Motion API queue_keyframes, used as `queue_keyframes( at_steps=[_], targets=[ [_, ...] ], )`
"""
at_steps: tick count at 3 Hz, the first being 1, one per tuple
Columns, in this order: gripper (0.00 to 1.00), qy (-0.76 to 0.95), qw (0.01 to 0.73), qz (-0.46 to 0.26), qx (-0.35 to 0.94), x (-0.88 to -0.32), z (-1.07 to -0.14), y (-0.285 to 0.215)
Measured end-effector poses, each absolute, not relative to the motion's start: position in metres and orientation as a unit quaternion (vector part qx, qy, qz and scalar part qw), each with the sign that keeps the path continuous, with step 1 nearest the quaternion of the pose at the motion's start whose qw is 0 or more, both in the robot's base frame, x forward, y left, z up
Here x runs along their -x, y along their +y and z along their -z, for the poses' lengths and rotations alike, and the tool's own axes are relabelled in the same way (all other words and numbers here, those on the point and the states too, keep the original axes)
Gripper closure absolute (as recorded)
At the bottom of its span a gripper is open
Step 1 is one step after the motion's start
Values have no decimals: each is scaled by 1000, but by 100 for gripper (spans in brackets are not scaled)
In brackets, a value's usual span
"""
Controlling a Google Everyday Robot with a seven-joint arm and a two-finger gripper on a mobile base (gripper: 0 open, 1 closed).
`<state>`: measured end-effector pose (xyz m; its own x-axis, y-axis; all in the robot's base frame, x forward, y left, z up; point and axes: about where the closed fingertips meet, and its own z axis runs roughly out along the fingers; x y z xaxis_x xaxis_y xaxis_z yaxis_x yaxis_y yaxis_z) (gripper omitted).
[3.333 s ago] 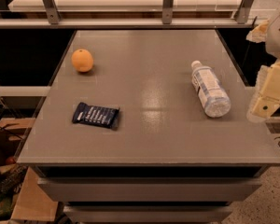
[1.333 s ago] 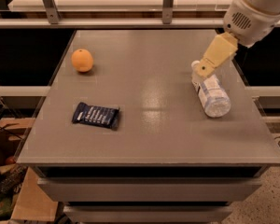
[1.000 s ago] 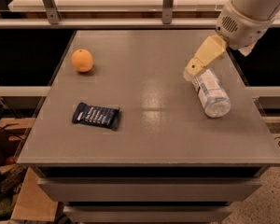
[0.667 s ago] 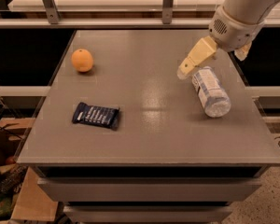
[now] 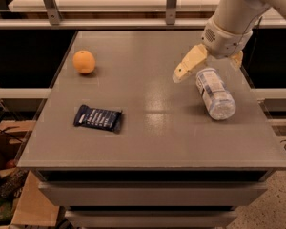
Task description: Place blue plastic bottle upright
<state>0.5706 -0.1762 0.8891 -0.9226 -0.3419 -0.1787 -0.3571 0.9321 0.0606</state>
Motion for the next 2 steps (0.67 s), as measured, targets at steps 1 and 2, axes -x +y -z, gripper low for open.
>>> queue_keyframes(
  at_steps=[1, 2],
  targets=[
    [0, 981, 73, -48, 173, -579, -872, -174],
    [0, 981, 62, -56, 173, -584, -855, -172]
  ],
)
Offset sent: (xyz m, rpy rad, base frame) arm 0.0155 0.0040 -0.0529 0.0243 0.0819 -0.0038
